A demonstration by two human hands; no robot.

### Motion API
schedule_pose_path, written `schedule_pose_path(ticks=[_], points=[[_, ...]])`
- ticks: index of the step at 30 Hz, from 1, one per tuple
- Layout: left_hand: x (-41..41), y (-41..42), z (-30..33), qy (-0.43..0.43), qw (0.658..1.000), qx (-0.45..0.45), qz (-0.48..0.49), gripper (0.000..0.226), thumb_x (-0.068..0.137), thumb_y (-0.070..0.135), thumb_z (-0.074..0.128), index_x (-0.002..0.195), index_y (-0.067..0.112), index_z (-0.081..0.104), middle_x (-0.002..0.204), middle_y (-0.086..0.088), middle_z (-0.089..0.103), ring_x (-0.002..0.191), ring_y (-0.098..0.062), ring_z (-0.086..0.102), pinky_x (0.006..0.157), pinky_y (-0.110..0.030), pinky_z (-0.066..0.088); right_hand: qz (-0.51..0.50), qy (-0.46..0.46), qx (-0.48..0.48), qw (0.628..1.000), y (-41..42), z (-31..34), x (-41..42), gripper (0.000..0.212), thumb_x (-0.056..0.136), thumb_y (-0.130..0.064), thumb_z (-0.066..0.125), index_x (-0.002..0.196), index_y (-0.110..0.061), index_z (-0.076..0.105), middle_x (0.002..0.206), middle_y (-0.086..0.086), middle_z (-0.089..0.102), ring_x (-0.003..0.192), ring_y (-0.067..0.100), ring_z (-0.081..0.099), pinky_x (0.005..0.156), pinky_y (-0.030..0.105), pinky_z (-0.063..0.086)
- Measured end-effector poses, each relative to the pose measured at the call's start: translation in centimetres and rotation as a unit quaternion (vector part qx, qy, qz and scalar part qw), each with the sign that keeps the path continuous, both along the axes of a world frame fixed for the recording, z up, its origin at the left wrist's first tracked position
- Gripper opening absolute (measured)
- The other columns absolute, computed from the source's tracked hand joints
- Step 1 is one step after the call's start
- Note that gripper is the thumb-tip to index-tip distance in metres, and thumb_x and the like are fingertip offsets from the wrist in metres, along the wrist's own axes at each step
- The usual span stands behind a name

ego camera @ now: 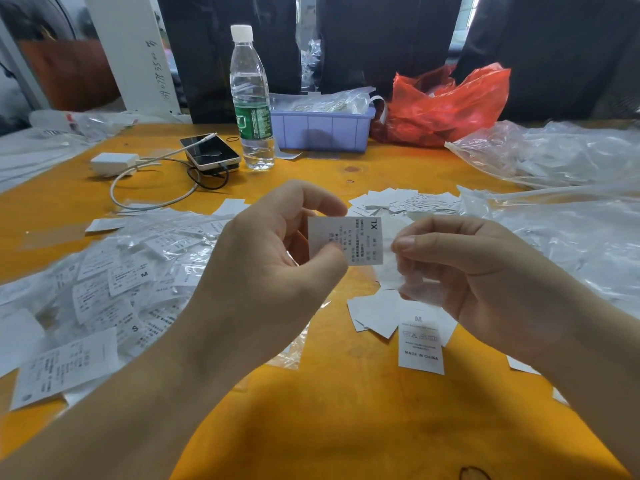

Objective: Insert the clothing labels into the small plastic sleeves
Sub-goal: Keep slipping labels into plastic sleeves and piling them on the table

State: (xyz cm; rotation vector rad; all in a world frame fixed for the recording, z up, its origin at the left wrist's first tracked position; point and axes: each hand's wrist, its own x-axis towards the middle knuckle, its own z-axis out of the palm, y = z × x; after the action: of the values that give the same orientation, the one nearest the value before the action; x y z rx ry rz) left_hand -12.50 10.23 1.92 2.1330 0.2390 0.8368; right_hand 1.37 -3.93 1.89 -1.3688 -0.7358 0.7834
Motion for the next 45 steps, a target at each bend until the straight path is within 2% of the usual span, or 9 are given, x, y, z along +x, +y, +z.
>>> schedule_pose_path(ticks=[9,18,22,27,31,35,40,42,45], points=[[-0.1,-0.1,-0.1,0.021,0.999,-0.023,-0.039,0.014,0.078,0.030,0.056,0.091,0.034,0.061,0.088,0.021,0.068,0.082,-0.010,0.065,0.052,-0.016,0.053,0.018,0.010,0.000,1.000,0.1,-0.1,-0.1,0.006,0.069,-0.017,0.071,0.063,-0.018,0.070,0.063,0.003,0.061,0.062,0.014,0.056,0.065,0.027,0.053],[0.1,-0.1,-0.2,0.038,0.998,-0.014,-0.046,0.015,0.079,0.031,0.056,0.093,0.036,0.060,0.084,0.023,0.069,0.080,-0.019,0.063,0.056,-0.028,0.058,0.029,-0.029,-0.006,0.999,0.0,0.0,-0.5,0.007,0.071,-0.020,0.070,0.064,-0.018,0.071,0.084,0.019,0.067,0.066,0.018,0.056,0.065,0.027,0.051],[0.1,-0.1,-0.3,0.041,0.998,-0.009,-0.051,0.018,0.079,0.031,0.058,0.096,0.037,0.059,0.083,0.019,0.070,0.078,-0.019,0.063,0.057,-0.034,0.057,0.033,-0.052,-0.010,0.998,0.0,0.1,-0.7,0.010,0.072,-0.022,0.070,0.062,-0.019,0.069,0.084,0.018,0.068,0.076,0.024,0.057,0.065,0.026,0.051],[0.0,-0.2,-0.5,0.052,0.997,-0.026,-0.059,0.024,0.078,0.032,0.060,0.100,0.042,0.059,0.084,0.014,0.070,0.079,-0.020,0.065,0.058,-0.036,0.057,0.026,-0.072,-0.020,0.997,-0.1,0.2,-0.9,0.009,0.070,-0.022,0.072,0.064,-0.016,0.067,0.088,0.031,0.063,0.075,0.024,0.056,0.066,0.026,0.052],[0.2,-0.3,-0.7,0.057,0.996,-0.025,-0.059,0.025,0.078,0.032,0.059,0.101,0.041,0.059,0.083,0.014,0.070,0.074,-0.018,0.063,0.055,-0.033,0.056,0.028,-0.079,-0.022,0.996,-0.1,0.2,-1.0,0.012,0.069,-0.018,0.078,0.062,-0.018,0.068,0.084,0.022,0.066,0.079,0.027,0.056,0.066,0.026,0.052],[0.1,0.3,-0.4,0.041,0.998,-0.049,-0.029,0.025,0.075,0.032,0.059,0.098,0.040,0.057,0.086,0.013,0.068,0.077,-0.011,0.063,0.055,-0.024,0.055,0.016,-0.087,-0.008,0.996,0.0,0.3,-1.0,0.013,0.069,-0.022,0.070,0.057,-0.021,0.066,0.083,0.015,0.070,0.090,0.039,0.062,0.074,0.033,0.049],[0.2,1.0,-0.1,0.021,0.995,-0.094,-0.011,0.029,0.073,0.021,0.061,0.098,0.035,0.057,0.081,0.002,0.067,0.073,-0.005,0.063,0.055,-0.014,0.050,-0.001,-0.106,-0.012,0.994,0.1,0.6,-1.2,0.015,0.064,-0.016,0.081,0.059,-0.020,0.067,0.086,0.013,0.072,0.108,0.043,0.060,0.102,0.060,0.041],[0.3,0.9,-0.1,0.025,0.995,-0.098,-0.016,0.030,0.079,0.013,0.064,0.098,0.035,0.057,0.078,0.002,0.068,0.070,-0.003,0.063,0.056,-0.012,0.049,-0.011,-0.110,-0.014,0.994,0.1,0.6,-1.3,0.015,0.061,-0.016,0.083,0.063,-0.018,0.068,0.085,0.013,0.071,0.108,0.045,0.058,0.102,0.065,0.037],[0.3,0.6,-0.2,0.029,0.995,-0.097,-0.023,0.031,0.073,0.019,0.061,0.099,0.036,0.056,0.077,0.003,0.068,0.068,-0.002,0.063,0.056,-0.012,0.049,-0.014,-0.116,-0.015,0.993,0.0,0.3,-1.2,0.004,0.067,-0.020,0.072,0.066,-0.017,0.070,0.082,0.011,0.071,0.105,0.047,0.056,0.101,0.066,0.035]])
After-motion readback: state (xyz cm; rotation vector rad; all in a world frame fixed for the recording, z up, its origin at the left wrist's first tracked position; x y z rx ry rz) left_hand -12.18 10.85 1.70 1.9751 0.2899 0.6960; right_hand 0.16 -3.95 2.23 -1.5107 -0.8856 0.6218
